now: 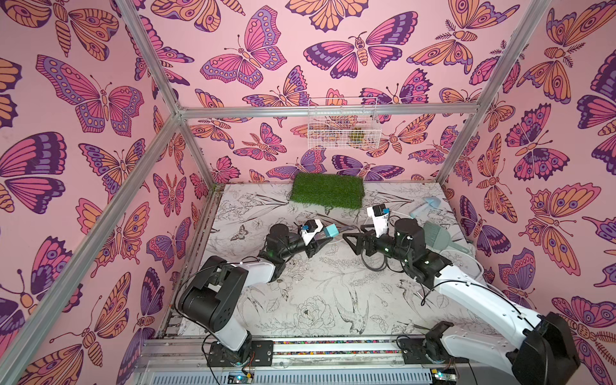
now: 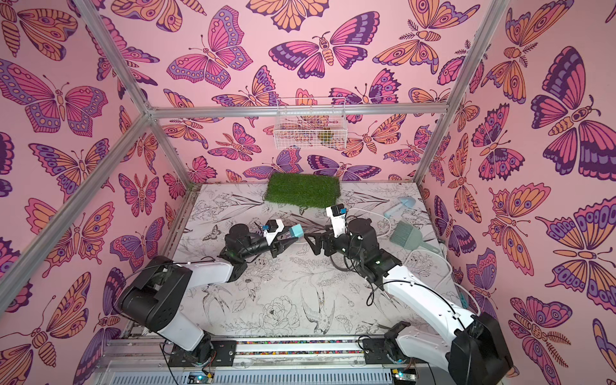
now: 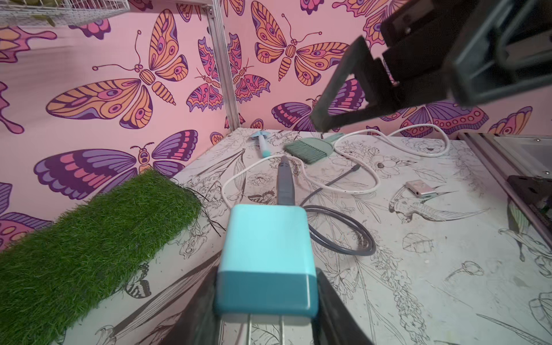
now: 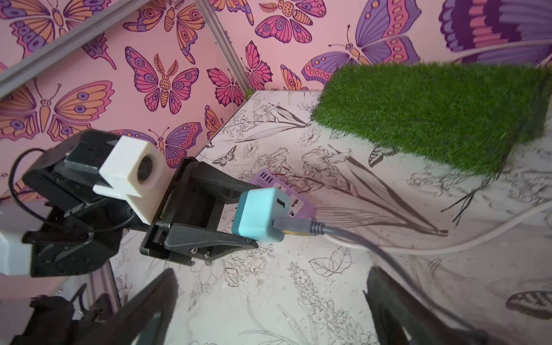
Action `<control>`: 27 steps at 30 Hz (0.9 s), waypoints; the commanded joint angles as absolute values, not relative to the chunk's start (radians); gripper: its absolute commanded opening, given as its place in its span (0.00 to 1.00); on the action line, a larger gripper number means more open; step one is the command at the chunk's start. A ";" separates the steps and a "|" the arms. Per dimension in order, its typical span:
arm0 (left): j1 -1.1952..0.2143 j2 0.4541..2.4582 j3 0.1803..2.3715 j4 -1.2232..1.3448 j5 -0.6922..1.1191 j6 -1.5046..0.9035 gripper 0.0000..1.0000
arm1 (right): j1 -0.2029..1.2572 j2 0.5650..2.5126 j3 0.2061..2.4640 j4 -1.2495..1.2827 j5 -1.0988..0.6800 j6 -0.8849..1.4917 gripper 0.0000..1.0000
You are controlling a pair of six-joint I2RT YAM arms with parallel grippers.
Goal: Charge mp3
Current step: Insert the plug into the socket.
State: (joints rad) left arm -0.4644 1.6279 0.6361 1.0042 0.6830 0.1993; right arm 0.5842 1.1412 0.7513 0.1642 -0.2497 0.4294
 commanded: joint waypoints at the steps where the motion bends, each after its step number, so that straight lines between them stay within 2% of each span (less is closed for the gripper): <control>1: -0.490 1.633 0.651 1.138 0.635 0.216 0.00 | 0.602 1.177 0.729 0.295 -0.166 0.693 0.91; 5: -0.507 1.633 0.650 1.166 0.625 0.214 0.00 | 0.604 1.253 0.695 0.463 -0.150 0.822 0.87; 9: -0.525 1.617 0.640 1.170 0.610 0.212 0.00 | 0.606 1.345 0.706 0.608 -0.175 0.891 0.78; 19: -0.528 1.615 0.620 1.192 0.572 0.196 0.00 | 0.608 1.418 0.713 0.734 -0.214 0.952 0.63; 24: -0.523 1.623 0.626 1.202 0.564 0.181 0.00 | 0.608 1.449 0.706 0.800 -0.258 0.995 0.52; 27: -0.513 1.627 0.627 1.225 0.552 0.156 0.00 | 0.611 1.454 0.693 0.820 -0.270 1.025 0.54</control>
